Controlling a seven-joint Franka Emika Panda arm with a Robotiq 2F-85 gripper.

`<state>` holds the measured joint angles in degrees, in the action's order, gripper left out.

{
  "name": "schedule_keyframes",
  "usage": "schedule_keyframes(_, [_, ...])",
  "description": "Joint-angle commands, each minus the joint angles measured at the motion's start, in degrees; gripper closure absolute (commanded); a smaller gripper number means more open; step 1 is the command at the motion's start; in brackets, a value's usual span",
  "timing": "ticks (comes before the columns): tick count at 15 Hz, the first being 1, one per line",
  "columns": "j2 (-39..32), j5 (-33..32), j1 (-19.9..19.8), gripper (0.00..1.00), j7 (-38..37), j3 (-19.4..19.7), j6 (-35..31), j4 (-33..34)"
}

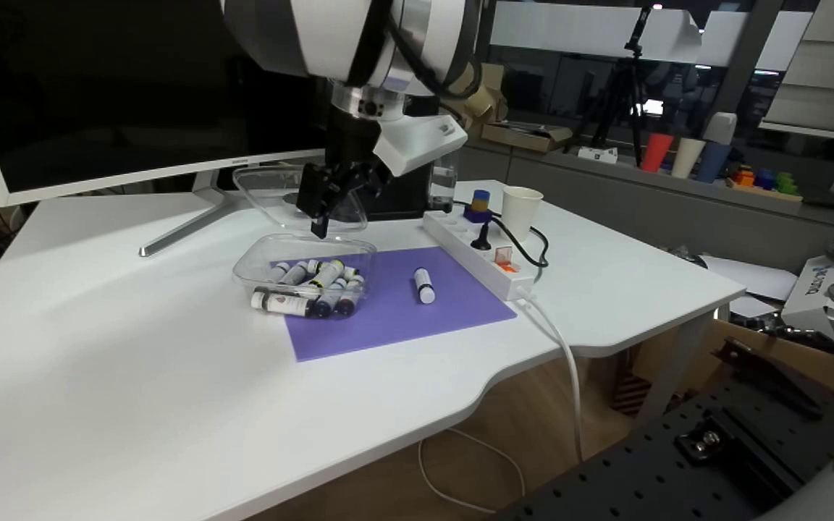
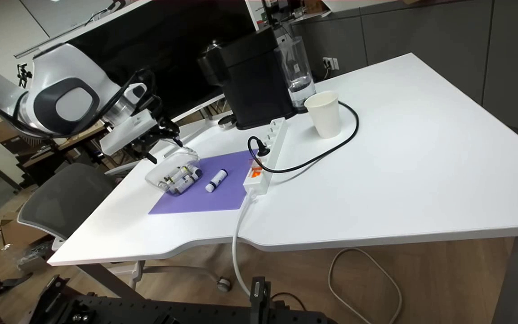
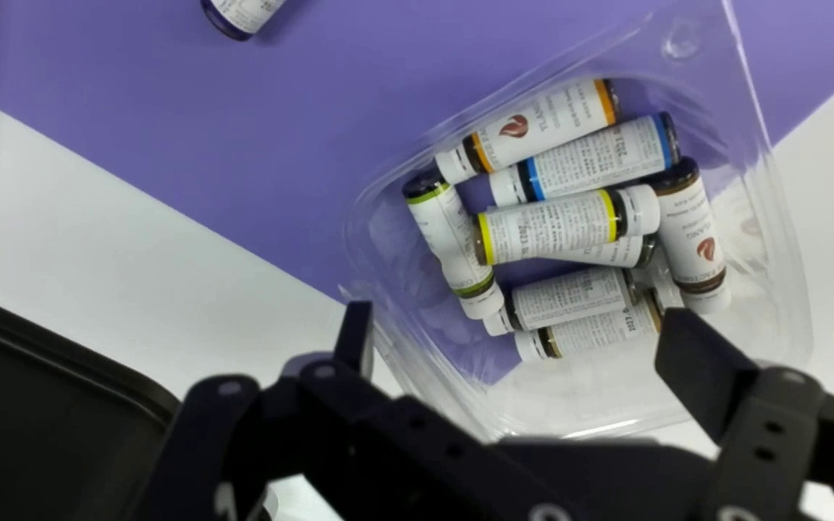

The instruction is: Close the clear container

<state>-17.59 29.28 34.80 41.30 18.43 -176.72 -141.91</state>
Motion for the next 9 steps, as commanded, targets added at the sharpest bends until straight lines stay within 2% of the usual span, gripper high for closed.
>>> schedule_keyframes(1, [-0.5, -8.5, 14.1, 0.00, -7.9, 13.5, 0.8, -1.1])
schedule_keyframes(3, [-1.7, -12.8, 22.1, 0.00, -10.3, 20.9, 3.0, -0.3])
schedule_keyframes(5, [-2.2, -15.9, 28.8, 0.00, -12.0, 26.8, 6.0, 0.5])
schedule_keyframes(9, [-2.3, -20.6, 39.3, 0.00, -14.2, 35.2, 12.2, 1.8])
